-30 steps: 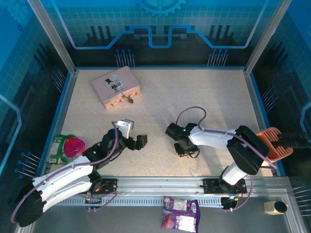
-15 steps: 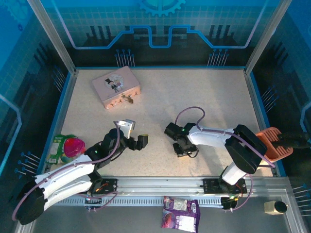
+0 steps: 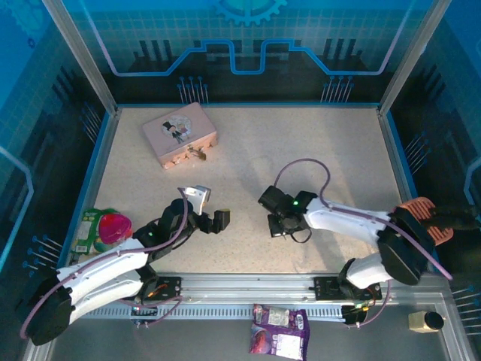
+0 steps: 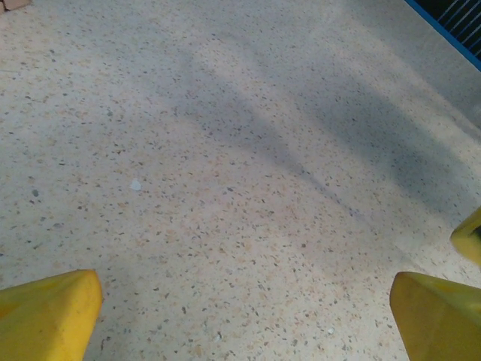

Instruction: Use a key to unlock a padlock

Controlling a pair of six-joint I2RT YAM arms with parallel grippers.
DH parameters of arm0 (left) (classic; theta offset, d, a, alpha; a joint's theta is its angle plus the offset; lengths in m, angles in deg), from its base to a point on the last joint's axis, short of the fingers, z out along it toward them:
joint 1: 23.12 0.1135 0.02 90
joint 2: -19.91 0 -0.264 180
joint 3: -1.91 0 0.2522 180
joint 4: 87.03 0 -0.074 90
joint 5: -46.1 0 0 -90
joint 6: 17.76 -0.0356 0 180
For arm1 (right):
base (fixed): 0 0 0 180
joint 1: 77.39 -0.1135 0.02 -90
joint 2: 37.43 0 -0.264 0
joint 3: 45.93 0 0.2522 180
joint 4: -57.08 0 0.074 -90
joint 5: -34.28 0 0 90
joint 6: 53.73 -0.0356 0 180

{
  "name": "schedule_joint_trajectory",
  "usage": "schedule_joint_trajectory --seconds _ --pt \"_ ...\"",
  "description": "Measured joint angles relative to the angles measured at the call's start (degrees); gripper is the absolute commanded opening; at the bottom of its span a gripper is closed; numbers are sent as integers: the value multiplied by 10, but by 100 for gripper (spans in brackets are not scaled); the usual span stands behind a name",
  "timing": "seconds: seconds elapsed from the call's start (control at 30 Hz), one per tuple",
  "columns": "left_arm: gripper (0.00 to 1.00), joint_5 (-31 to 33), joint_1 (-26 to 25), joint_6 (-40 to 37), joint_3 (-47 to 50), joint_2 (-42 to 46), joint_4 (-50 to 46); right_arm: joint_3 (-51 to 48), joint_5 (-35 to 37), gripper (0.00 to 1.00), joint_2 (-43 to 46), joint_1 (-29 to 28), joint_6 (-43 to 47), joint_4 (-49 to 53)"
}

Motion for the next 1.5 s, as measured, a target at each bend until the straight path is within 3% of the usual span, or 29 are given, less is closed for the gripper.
schedule_joint_trajectory --seconds 0.3,0.4,0.57,0.93,1.5 --pt "93 -110 -1 -21 -4 19 49 -66 3 0 245 41 -127 -169" --pt "81 -152 -1 -37 -17 12 74 -102 10 0 296 53 -200 -236" --pt "62 -216 -9 -78 -27 -45 194 -122 43 0 347 50 -322 -307" --pt "59 -289 -30 -217 -41 -154 399 -152 118 0 373 -22 -461 -374" --pt "43 -299 -66 -285 -121 -235 425 -168 151 0 396 -52 -505 -382"
